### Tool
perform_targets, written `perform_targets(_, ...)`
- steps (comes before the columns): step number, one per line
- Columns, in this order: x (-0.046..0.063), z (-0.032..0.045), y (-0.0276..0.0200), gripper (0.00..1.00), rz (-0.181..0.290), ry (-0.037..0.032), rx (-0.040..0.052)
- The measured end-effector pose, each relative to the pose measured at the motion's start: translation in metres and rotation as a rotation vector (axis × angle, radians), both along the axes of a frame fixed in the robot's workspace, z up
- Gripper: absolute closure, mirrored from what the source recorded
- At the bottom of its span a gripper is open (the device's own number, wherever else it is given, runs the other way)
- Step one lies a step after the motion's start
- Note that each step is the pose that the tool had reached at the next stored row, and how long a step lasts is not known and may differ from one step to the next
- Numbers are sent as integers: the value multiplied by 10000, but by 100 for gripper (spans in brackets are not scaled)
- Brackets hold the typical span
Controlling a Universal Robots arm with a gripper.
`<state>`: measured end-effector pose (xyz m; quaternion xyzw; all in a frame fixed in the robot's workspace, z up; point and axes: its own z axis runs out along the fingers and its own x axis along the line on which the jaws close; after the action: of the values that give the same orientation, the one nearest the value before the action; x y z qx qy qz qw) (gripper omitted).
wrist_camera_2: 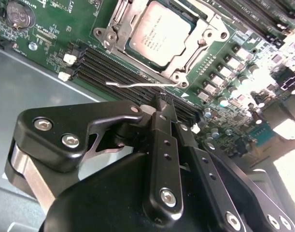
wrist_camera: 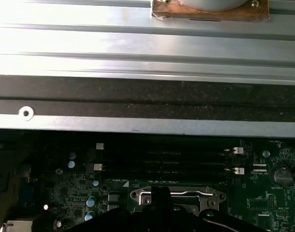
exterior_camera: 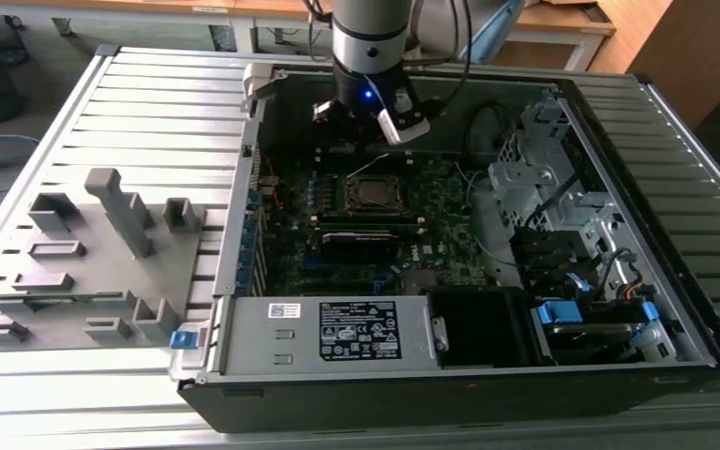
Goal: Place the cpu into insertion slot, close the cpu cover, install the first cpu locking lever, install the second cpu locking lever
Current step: 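Install the first cpu locking lever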
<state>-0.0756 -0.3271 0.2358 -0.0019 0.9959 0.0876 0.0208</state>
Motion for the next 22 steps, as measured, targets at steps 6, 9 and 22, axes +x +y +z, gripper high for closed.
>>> perform_targets(6, 21, -21, 0, 89, -216, 0, 66)
perform_targets(9, 47, -27, 0, 89, -281, 0, 82)
perform_targets(22, 105, -72, 1, 89, -740, 5, 380)
